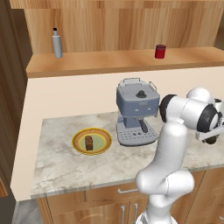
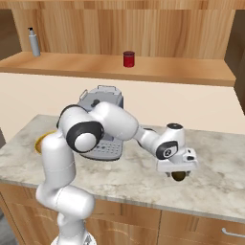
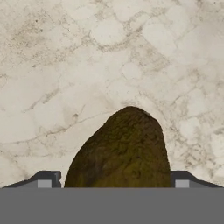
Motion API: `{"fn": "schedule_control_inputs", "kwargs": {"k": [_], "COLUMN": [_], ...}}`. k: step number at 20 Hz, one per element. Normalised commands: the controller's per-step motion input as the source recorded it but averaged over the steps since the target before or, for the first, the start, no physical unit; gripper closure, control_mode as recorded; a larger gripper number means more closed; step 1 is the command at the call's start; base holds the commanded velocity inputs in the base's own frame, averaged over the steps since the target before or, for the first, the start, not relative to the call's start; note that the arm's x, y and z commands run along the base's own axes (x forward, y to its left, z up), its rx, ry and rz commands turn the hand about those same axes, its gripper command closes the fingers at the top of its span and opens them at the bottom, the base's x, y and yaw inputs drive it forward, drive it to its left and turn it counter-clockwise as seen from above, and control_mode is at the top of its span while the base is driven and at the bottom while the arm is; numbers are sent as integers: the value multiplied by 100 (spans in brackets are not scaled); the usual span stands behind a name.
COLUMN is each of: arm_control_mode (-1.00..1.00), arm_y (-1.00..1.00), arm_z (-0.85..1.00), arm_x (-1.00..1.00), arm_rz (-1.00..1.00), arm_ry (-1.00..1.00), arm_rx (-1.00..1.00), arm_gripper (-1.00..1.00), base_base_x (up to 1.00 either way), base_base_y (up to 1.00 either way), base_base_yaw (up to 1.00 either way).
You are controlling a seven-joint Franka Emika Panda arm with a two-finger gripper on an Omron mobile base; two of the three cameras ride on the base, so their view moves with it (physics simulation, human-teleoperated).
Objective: Pick the avocado and bread from the counter and place them on the plate. Then pick the jam from the cabinet and place it next to the plate. Lastly close the cabinet door.
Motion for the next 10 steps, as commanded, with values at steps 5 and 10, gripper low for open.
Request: {"fn": "schedule_control_inputs", "kwargs": {"k": [5, 10], "arm_control_mode": [-100, -100], "arm_y": [-8, 2], "arm_z": [-12, 47], "arm_x": [0, -14], "arm_rz": [4, 4], "arm_ry": [-1, -14], "arm_rx": [1, 6], "arm_gripper": [100, 100], "base_base_x": [0, 0], "base_base_y": [0, 0], "base_base_yaw": [0, 0]}}
